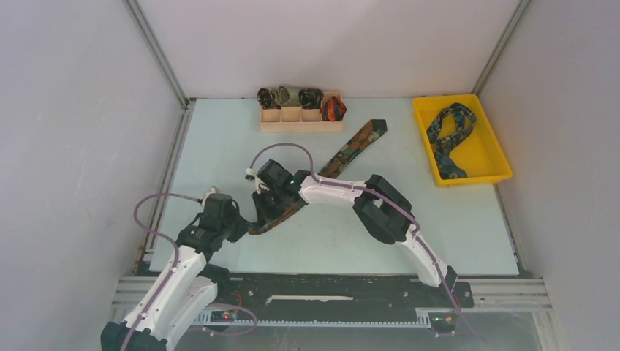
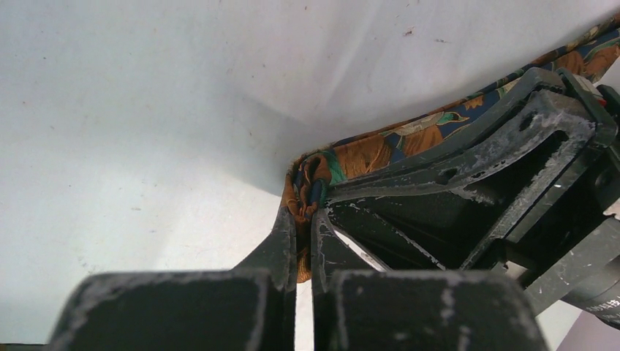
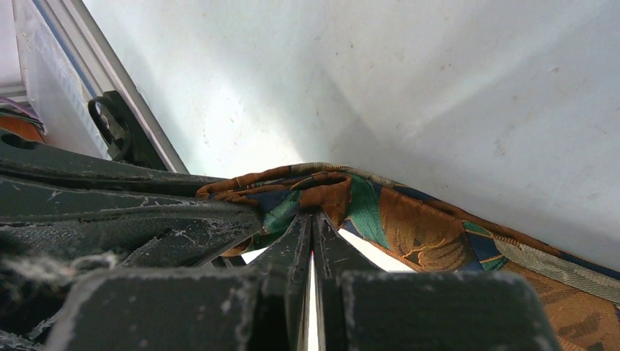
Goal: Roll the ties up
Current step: Roll the tie at the center of the board.
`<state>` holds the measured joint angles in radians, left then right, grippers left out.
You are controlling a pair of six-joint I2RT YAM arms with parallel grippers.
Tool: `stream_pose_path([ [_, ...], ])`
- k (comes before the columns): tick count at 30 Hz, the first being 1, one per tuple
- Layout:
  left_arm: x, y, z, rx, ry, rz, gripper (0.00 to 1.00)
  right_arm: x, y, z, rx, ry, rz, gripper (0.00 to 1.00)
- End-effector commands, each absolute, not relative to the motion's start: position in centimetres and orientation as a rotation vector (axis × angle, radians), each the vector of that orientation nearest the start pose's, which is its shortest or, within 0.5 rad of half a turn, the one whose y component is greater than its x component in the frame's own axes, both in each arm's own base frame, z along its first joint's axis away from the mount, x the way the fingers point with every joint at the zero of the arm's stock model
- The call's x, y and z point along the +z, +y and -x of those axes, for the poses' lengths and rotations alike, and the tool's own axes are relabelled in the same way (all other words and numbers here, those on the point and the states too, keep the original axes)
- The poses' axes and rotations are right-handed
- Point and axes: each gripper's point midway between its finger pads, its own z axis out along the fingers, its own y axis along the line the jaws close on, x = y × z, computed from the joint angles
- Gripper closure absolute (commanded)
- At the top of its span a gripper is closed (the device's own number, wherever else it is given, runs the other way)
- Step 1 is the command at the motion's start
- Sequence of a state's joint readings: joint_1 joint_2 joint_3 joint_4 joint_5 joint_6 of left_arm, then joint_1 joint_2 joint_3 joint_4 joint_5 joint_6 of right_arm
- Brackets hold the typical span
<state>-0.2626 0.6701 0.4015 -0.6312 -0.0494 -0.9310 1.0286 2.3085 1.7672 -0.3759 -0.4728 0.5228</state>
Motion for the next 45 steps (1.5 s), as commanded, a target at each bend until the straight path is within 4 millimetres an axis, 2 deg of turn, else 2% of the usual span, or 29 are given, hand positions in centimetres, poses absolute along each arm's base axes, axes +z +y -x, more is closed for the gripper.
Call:
stream_pose_path([
  [1, 7.4, -8.0, -19.7, -0.47, 2.353, 0.798, 1.0, 4.5, 52.3, -21.7, 1.128, 2.577, 0.894, 0.97],
  [15, 7.7, -8.1, -19.8, -0.481, 2.344, 0.799, 1.0, 2.8, 52.5, -20.7, 1.121, 2.612, 0.914, 0.97],
  [24, 7.8, -8.3, -20.2, -0.486, 2.346, 0.795, 1.0, 2.9, 53.4, -18.5, 1.172, 2.61, 0.968, 0.97],
  [31, 7.7, -8.7, -21.0, -0.498, 2.35, 0.789, 1.0, 3.0, 53.6, -17.8, 1.197, 2.614, 0.982, 0.97],
  [36, 7.1, -9.2, -21.6, -0.502, 2.376, 0.786, 1.0, 2.9, 52.9, -18.5, 1.176, 2.625, 0.97, 0.97],
  [45, 6.3, -9.5, -22.5, -0.473, 2.413, 0.778, 1.0, 4.7, 50.3, -22.1, 1.118, 2.598, 0.877, 0.98],
])
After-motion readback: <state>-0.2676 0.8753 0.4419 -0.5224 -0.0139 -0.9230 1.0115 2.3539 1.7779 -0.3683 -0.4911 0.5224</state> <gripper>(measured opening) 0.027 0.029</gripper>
